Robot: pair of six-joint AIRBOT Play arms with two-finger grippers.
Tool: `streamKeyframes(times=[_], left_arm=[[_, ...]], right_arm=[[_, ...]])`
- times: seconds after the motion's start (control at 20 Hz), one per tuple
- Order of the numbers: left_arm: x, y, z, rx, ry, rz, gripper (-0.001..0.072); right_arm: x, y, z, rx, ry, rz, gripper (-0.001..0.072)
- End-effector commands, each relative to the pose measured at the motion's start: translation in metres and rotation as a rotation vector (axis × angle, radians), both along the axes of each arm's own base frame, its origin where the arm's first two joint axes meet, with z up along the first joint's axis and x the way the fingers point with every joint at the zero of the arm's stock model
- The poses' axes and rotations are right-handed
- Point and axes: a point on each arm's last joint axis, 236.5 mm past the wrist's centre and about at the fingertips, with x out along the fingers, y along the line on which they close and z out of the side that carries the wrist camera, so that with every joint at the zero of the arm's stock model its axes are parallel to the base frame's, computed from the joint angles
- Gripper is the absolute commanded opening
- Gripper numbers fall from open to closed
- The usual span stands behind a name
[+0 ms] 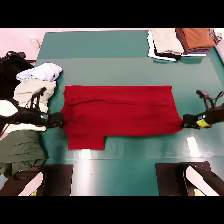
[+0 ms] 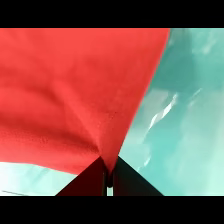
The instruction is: Fold the shirts.
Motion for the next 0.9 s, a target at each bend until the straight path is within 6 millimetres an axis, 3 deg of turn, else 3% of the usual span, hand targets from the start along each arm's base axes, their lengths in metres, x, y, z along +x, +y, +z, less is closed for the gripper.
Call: streamKeyframes(times=[0.0,0.2,0.35,0.45,0.6,0.65,0.7,0.75,0.85], left_arm=[[0.046,0.005,0.029,0.015,-0.116,0.020,0.0024],[0.121,0.009,0.030,0.036,-0.169,0.021,0.0024],[0.177,0.013,0.027,0.043,-0.202,0.036,0.0025],[0.205,0.013,0.020,0.042,-0.202,0.039,0.0025],[0.230,0.013,0.000,0.038,-0.186,0.050,0.0026],[0.235,0.014,-0.004,0.036,-0.186,0.067,0.0028],[0.238,0.015,-0.006,0.038,-0.191,0.073,0.0227],[0.240,0.017,-0.005,0.042,-0.202,0.078,0.0549],[0.239,0.015,0.004,0.045,-0.201,0.057,0.0586]], right_arm=[[0.041,0.001,0.031,-0.051,-0.084,0.050,0.0015],[0.110,0.005,0.034,-0.054,-0.121,0.047,0.0015],[0.150,0.000,0.029,-0.047,-0.110,0.034,0.0015],[0.171,0.001,0.026,-0.024,-0.108,0.028,0.0015],[0.200,0.011,0.021,0.042,-0.115,0.023,0.0027],[0.210,0.015,0.021,0.072,-0.127,0.018,0.0179],[0.221,0.018,0.023,0.103,-0.142,0.008,0.0351],[0.228,0.020,0.026,0.135,-0.151,0.005,0.0420],[0.230,0.015,0.031,0.155,-0.166,0.034,0.0421]])
